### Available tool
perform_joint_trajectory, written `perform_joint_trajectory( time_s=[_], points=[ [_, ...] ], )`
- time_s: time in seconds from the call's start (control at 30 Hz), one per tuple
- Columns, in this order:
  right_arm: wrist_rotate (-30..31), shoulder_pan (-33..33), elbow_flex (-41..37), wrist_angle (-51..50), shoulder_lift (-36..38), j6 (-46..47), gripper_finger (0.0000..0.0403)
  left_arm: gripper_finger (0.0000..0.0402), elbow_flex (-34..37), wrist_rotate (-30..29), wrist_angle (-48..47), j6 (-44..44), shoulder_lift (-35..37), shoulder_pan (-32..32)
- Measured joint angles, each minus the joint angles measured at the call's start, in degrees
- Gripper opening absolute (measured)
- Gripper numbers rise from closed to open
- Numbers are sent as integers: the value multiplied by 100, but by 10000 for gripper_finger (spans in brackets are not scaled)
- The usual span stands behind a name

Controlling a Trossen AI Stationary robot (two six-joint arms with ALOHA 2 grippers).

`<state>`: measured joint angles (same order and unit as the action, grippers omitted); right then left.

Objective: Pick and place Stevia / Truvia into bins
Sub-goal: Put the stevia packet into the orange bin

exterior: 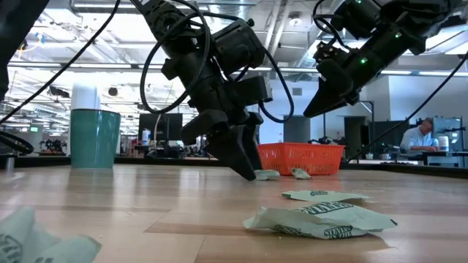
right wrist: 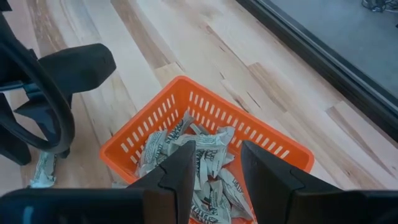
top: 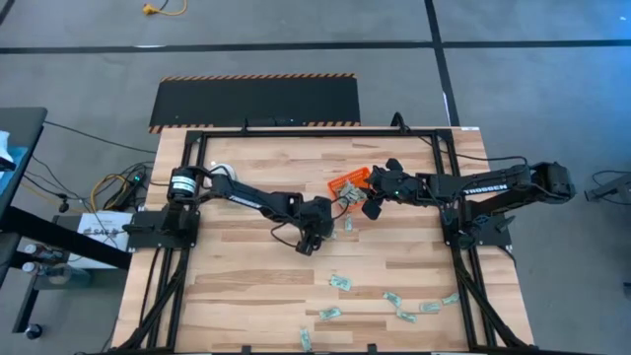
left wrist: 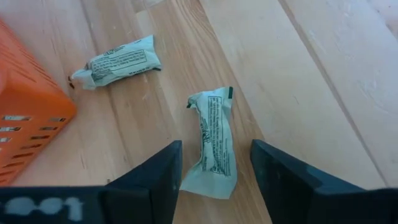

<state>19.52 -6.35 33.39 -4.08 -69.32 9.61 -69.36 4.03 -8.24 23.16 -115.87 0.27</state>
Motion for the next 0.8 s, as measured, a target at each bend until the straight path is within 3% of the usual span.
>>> perform_joint_trajectory(
  time_s=[0.43, 0.8],
  points=[
    [-7, 0, 0, -17, 0, 94, 120, 14, 2, 44, -132, -543, 2, -7],
    [80, -4, 0, 46, 0, 105, 120, 2, -620, -24, -1034, -743, 22, 9]
  ],
)
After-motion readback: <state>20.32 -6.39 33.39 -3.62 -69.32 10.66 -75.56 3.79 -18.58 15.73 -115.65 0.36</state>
